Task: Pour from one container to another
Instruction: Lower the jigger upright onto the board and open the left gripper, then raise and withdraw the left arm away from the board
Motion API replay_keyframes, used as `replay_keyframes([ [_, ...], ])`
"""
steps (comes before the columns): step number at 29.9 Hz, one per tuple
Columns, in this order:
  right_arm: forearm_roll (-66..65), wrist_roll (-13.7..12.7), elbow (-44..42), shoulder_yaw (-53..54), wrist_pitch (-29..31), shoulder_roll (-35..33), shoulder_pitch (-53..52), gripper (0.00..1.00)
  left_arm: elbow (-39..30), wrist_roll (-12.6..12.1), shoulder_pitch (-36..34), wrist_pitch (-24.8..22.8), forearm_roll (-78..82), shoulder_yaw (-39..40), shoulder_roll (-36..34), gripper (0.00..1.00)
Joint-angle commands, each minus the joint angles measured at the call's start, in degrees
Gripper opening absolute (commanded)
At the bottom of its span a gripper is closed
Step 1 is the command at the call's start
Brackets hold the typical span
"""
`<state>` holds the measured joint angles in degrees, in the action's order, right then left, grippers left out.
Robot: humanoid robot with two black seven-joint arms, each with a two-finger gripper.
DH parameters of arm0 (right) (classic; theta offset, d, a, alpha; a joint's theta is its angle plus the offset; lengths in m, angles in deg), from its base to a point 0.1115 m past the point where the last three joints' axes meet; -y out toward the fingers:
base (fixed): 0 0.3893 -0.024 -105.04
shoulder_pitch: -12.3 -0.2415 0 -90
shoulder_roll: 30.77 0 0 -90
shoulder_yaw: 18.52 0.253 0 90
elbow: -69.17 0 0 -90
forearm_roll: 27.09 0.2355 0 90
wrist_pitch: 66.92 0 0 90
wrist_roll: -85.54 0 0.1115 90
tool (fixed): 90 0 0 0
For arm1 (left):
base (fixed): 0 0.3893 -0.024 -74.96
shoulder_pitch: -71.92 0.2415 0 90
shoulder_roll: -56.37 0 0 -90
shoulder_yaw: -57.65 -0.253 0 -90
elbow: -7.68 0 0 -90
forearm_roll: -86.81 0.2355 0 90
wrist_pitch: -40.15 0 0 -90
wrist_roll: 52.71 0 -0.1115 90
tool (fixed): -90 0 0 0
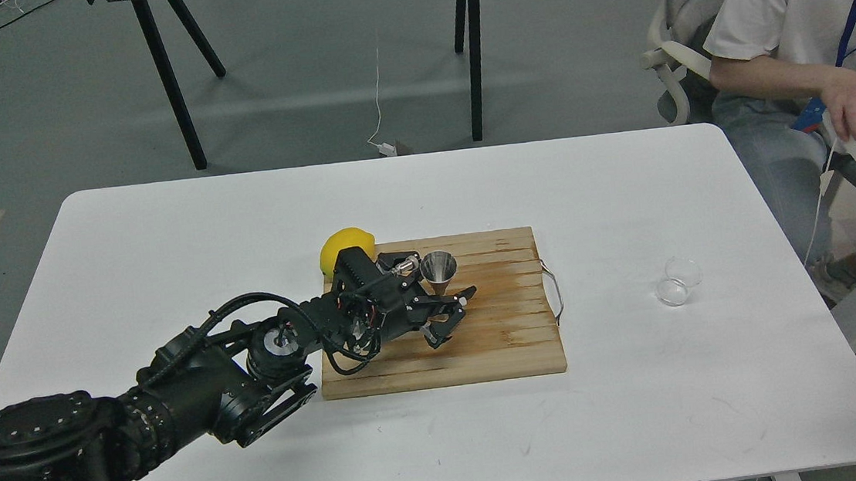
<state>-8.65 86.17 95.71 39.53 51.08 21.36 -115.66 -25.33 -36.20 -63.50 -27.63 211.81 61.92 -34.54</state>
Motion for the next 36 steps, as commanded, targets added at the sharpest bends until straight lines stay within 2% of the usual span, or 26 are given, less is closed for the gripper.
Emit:
replay_keyframes([
  [1,-0.08,-0.01,0.0,-0.13,0.0,-0.01,0.08,1.0,-0.47,0.36,-0.02,1.07,0.0,-0.05,-0.41,0.71],
  [8,-0.08,-0.01,0.0,-0.22,0.0,0.08,0.08,1.0,-7.06,0.19,-0.02,0.81,0.0,0.03,-3.57,0.76],
  [15,-0.08,-0.01,0.71,-0.13,0.0,-0.01,0.78,1.0,-7.86,0.1,-0.28,1.16,0.0,0.56,-5.6,0.78],
  [21,-0.08,-0.01,0.71,-0.13,0.0,-0.01,1.04,1.0,-12.68,0.01,-0.28,0.99,0.0,3.19,-8.23,0.8],
  [24,-0.08,-0.01,0.62,-0.05,0.0,-0.09,1.05,1.0,-18.74,0.01,-0.28,0.29,0.0,6.7,-11.74,0.8],
  [28,0.1,0.17,0.71,0.21,0.0,-0.8,1.13,1.0,-26.04,0.27,-0.28,-1.56,-0.8,15.13,-17.97,0.83],
  [32,0.1,0.43,0.62,0.57,0.0,-0.89,1.75,1.0,-26.49,1.33,-0.28,-2.97,-10.89,23.49,-21.76,0.84],
  [34,0.01,0.43,0.53,0.48,0.0,-0.89,2.01,1.0,-26.49,2.99,-0.45,-3.58,-17.91,26.04,-22.91,0.84],
  [36,0.01,0.52,0.27,0.57,0.0,-0.89,2.1,1.0,-26.49,3.62,-0.81,-5.42,-25.82,28.59,-23.61,0.84],
])
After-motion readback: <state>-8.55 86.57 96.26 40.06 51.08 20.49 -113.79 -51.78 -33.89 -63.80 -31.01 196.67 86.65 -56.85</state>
